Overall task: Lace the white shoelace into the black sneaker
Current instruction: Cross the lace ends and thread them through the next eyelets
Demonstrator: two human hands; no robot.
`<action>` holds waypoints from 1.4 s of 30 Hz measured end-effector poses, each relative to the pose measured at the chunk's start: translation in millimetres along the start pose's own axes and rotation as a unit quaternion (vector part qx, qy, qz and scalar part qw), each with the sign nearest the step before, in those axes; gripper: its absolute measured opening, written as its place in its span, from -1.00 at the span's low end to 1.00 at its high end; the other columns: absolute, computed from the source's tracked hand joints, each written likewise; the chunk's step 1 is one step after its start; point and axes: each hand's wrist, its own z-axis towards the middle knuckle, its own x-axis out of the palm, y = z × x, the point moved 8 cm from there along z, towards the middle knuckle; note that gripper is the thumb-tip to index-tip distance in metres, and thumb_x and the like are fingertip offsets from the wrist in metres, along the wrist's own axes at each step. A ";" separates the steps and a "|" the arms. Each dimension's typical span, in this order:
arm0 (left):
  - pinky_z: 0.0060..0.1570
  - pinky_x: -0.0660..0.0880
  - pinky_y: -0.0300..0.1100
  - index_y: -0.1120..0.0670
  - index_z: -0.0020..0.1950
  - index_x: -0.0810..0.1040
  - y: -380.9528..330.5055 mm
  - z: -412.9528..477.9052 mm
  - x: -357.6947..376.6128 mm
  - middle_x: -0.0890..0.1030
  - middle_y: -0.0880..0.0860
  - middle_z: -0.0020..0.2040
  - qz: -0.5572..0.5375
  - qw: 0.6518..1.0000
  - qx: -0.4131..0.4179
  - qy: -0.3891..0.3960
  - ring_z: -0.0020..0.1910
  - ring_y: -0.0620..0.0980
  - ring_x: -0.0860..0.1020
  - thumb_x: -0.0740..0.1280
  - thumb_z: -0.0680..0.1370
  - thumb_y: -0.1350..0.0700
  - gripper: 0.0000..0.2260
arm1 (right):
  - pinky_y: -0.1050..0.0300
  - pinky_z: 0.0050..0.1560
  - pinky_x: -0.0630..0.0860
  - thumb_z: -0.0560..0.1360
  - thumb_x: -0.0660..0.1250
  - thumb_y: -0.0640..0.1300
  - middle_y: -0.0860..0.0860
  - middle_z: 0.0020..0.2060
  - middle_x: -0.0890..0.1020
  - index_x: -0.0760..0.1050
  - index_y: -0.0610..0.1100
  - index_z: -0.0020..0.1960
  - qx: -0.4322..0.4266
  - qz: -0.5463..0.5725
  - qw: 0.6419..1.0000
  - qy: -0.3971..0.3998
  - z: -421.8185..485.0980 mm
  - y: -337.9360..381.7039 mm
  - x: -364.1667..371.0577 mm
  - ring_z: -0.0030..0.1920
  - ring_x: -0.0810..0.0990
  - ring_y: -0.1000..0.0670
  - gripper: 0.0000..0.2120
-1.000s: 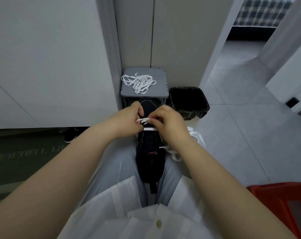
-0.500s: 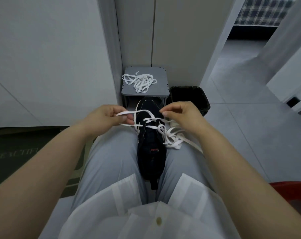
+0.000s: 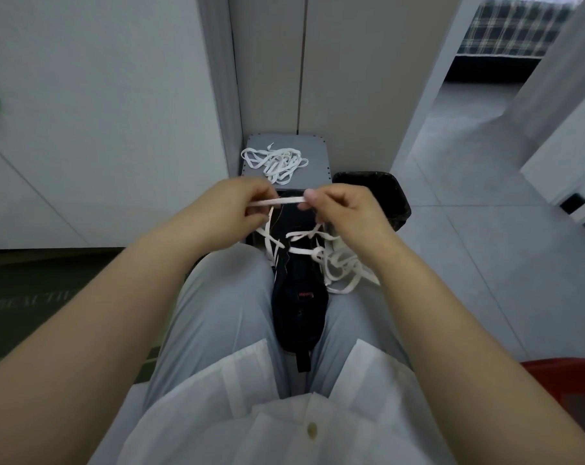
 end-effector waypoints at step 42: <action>-0.19 0.56 -0.15 0.07 -0.24 0.39 34.1 -8.4 26.7 0.61 -0.01 -0.32 -0.345 0.917 -0.128 -0.156 -0.40 -0.15 0.58 0.21 0.58 0.24 -0.80 | 0.34 -0.26 0.39 0.46 0.39 -0.19 0.07 -0.37 0.57 0.60 -0.07 -0.20 0.077 -0.013 0.990 -0.121 -2.6 -26.1 -38.6 -0.40 0.47 0.23 -0.92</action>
